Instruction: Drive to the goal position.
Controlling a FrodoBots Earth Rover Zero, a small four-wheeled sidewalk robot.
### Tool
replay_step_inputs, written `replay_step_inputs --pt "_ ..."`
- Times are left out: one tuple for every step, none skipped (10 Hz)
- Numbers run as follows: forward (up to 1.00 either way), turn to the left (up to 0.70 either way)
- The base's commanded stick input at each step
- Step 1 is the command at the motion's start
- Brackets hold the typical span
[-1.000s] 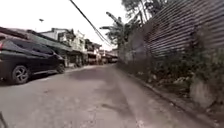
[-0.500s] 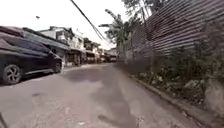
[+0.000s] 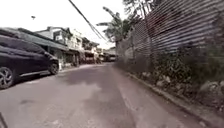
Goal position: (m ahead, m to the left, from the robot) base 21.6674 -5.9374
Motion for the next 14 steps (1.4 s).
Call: replay_step_inputs --pt "0.7 0.0" --pt "0.7 0.25" --pt "0.7 0.35" --pt "0.7 0.08" --pt "0.7 0.0" --pt "0.7 0.0" --pt "0.7 0.0" --pt "0.7 0.0" --pt "0.7 0.0" --pt "0.7 0.0" --pt "0.7 0.0" --pt "0.7 0.0" --pt "0.7 0.0" --pt "0.7 0.0"
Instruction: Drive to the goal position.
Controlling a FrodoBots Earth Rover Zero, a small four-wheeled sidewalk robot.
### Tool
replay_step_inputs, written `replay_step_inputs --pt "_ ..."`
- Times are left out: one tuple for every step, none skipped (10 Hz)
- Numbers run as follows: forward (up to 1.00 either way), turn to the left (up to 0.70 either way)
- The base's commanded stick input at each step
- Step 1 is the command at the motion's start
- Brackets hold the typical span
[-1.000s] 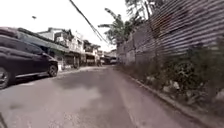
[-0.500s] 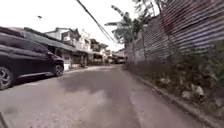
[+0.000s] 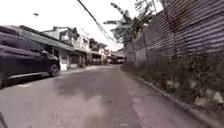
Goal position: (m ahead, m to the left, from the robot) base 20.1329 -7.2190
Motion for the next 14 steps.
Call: replay_step_inputs --pt "0.7 0.0" --pt "0.7 0.0" --pt "0.7 0.0" --pt "0.7 0.0" --pt "0.7 0.0" --pt "0.7 0.0" --pt "0.7 0.0" --pt "0.7 0.0" --pt "0.7 0.0" --pt "0.7 0.0" --pt "0.7 0.0" --pt "0.7 0.0" --pt "0.7 0.0" --pt "0.7 0.0"
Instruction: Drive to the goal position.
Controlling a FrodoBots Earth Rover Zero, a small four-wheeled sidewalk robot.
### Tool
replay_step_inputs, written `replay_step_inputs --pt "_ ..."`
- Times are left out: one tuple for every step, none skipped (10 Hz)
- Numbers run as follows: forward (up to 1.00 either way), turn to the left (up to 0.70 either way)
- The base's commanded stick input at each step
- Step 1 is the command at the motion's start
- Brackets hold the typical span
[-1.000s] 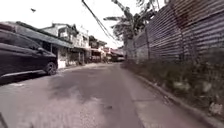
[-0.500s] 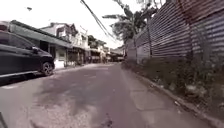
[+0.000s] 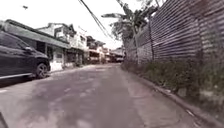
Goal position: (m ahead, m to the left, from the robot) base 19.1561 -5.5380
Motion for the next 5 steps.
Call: replay_step_inputs --pt "0.7 0.0" --pt "0.7 0.0" --pt "0.7 0.0" --pt "0.7 0.0" --pt "0.7 0.0"
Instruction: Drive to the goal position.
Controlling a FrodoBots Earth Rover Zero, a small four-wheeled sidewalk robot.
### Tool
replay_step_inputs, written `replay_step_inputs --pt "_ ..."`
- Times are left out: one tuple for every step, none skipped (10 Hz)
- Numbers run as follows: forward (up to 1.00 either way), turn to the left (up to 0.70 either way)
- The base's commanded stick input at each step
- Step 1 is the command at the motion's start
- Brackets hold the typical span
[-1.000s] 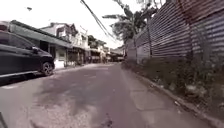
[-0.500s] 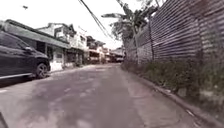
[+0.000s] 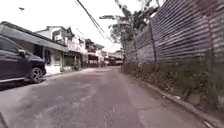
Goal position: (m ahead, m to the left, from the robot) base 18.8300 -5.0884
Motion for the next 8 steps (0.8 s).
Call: replay_step_inputs --pt "0.7 0.0" --pt "0.7 0.0" --pt "0.7 0.0" --pt "0.7 0.0" --pt "0.7 0.0" --pt "0.7 0.0" --pt "0.7 0.0" --pt "0.7 0.0"
